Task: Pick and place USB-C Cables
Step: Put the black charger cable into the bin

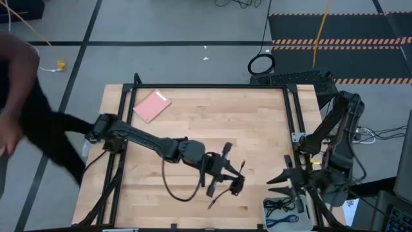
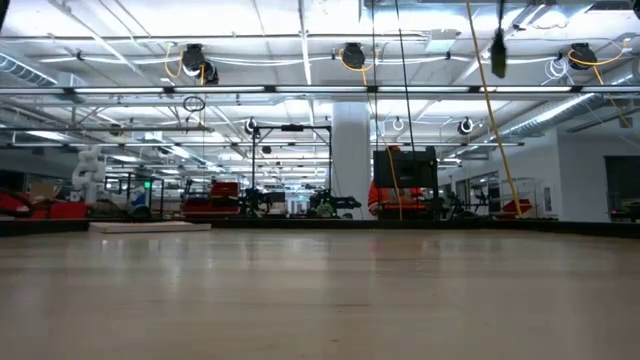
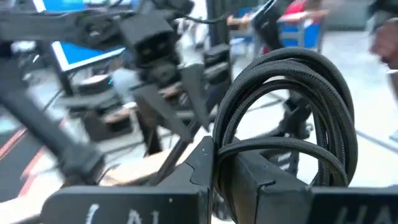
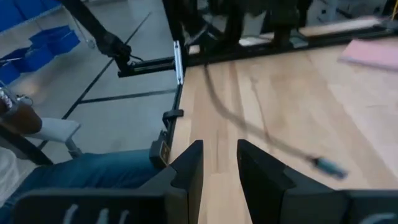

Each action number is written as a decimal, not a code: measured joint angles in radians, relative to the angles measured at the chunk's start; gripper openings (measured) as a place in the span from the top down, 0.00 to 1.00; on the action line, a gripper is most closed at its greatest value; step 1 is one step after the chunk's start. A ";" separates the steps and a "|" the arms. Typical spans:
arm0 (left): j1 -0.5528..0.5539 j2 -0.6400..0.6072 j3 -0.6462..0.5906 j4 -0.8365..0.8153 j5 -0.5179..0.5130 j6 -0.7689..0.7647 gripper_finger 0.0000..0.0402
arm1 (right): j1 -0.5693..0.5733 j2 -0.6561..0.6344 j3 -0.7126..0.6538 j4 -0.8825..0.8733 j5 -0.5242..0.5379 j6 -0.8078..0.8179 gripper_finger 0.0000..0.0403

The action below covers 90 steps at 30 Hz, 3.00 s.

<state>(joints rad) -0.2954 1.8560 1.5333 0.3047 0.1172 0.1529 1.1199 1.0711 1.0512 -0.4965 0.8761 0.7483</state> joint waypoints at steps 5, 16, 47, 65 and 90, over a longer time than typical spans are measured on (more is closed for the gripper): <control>0.016 0.097 0.006 0.248 0.154 -0.007 0.92 | 0.016 -0.051 0.000 -0.037 0.046 -0.016 0.77; 0.032 0.259 0.140 0.252 0.249 -0.027 0.92 | -0.010 -0.036 -0.111 0.162 0.062 -0.154 0.76; 0.049 0.267 0.148 0.008 0.279 -0.012 0.92 | -0.316 0.109 -0.151 0.640 -0.463 -0.769 0.58; 0.037 0.243 0.147 -0.065 0.226 -0.035 0.74 | -0.327 0.095 -0.151 0.605 -0.484 -0.715 0.97; -0.227 -0.176 0.132 -1.083 -0.608 -0.293 0.55 | -0.188 0.050 0.252 0.092 -0.326 -0.148 0.97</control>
<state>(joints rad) -0.5222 1.6802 1.6654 -0.7782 -0.4911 -0.1405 0.9317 1.1211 1.3030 -0.4049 0.5503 0.6001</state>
